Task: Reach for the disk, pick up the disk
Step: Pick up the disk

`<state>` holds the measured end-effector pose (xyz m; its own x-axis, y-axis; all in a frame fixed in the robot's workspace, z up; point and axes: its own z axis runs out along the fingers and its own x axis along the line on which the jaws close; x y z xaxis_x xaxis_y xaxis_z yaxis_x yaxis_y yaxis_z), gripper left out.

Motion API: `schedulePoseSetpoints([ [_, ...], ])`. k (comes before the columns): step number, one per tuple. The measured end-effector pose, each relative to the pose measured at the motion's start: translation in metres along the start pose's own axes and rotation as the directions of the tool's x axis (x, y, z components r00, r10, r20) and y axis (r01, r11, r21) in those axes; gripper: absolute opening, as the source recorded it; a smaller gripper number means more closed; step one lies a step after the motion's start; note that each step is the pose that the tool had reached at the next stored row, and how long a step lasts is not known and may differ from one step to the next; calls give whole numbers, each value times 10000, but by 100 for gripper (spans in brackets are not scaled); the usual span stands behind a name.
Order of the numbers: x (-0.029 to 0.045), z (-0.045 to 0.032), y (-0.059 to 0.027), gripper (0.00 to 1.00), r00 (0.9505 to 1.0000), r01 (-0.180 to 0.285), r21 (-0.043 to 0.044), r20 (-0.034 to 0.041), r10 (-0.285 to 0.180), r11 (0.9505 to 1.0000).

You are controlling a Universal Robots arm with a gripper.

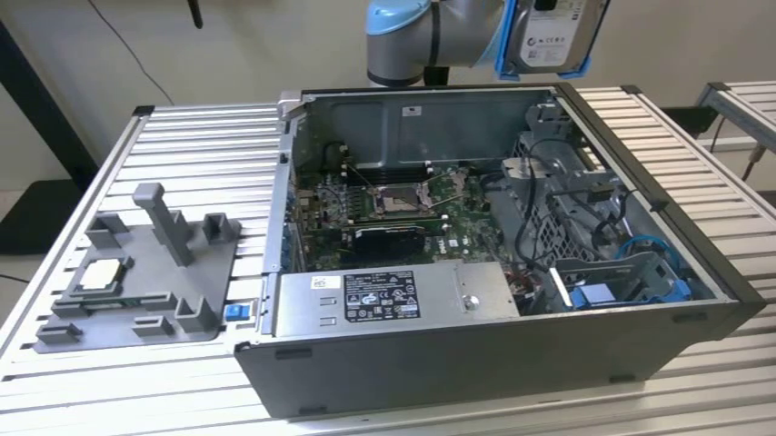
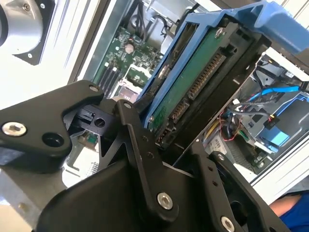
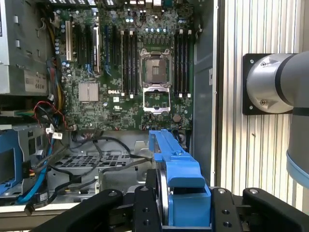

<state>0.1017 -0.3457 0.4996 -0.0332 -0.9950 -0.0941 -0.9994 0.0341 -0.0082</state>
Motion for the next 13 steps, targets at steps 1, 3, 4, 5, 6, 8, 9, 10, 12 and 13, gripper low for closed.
schedulePoseSetpoints([
  [1,0,0,0,0,10000,0,0,0,0,10000],
  [3,0,0,0,0,10000,0,0,0,0,10000],
  [4,1,0,0,0,10000,0,0,0,0,10000],
  [5,3,0,0,0,10000,-1,0,1,1,10000],
  [6,7,0,0,0,10000,0,0,0,0,10000],
  [8,18,-1,-1,0,10000,0,-1,-2,0,10000],
  [9,27,-1,-1,0,10000,0,-1,0,0,10000],
  [10,38,-2,-1,0,10000,0,-1,0,0,10000],
  [12,64,-3,-2,0,10000,0,-2,0,0,10000],
  [13,80,-4,-3,0,10000,0,-2,0,0,10000],
])
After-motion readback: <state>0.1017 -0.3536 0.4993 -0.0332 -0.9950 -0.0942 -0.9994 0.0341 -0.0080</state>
